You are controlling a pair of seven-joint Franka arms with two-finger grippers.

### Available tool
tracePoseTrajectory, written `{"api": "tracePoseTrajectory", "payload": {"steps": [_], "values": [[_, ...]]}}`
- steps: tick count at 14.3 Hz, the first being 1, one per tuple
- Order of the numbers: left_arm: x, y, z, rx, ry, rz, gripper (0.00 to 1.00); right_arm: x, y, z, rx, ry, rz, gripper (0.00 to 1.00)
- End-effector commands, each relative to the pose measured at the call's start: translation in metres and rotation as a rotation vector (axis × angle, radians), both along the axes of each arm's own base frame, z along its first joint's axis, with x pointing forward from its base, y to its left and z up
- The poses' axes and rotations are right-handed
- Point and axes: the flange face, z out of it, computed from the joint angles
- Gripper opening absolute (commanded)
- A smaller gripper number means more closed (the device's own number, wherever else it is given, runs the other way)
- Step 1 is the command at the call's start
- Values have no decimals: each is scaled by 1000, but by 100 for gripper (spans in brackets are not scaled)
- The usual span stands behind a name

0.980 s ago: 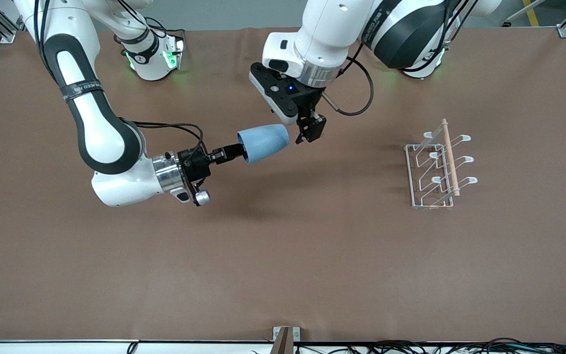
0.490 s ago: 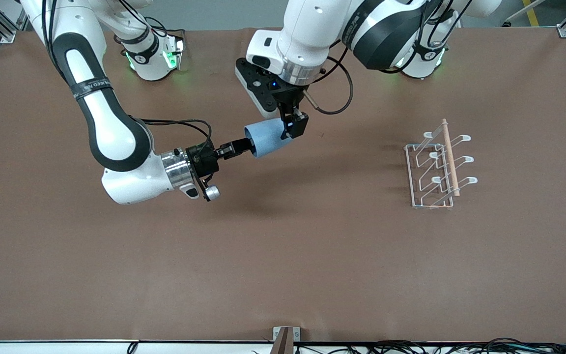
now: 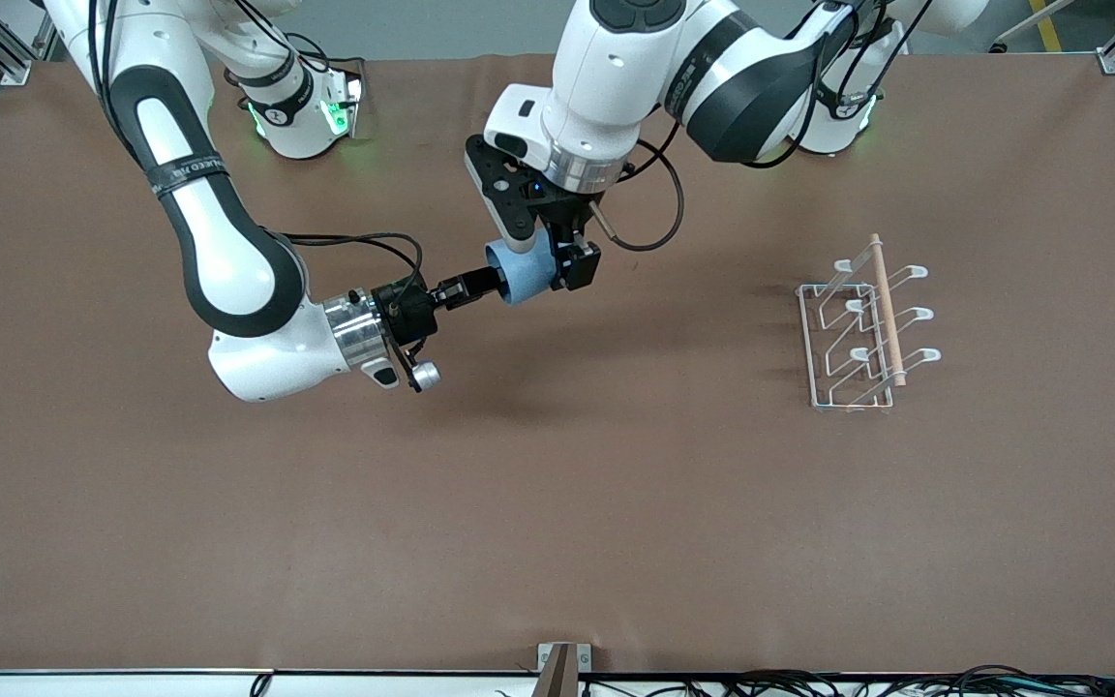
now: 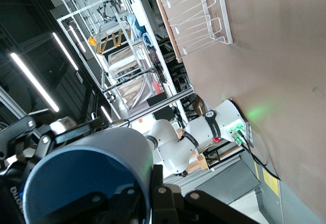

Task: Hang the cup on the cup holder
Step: 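Grasp the blue cup's base with the left gripper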

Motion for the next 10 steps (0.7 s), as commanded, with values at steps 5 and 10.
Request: {"api": "tracePoseTrajectory", "payload": {"steps": [5, 10], "values": [[0, -6, -7, 21, -17, -31, 52, 0, 0, 8, 29, 15, 1, 4], [1, 3, -10, 112, -34, -45, 30, 2, -4, 12, 11, -3, -4, 100]]}}
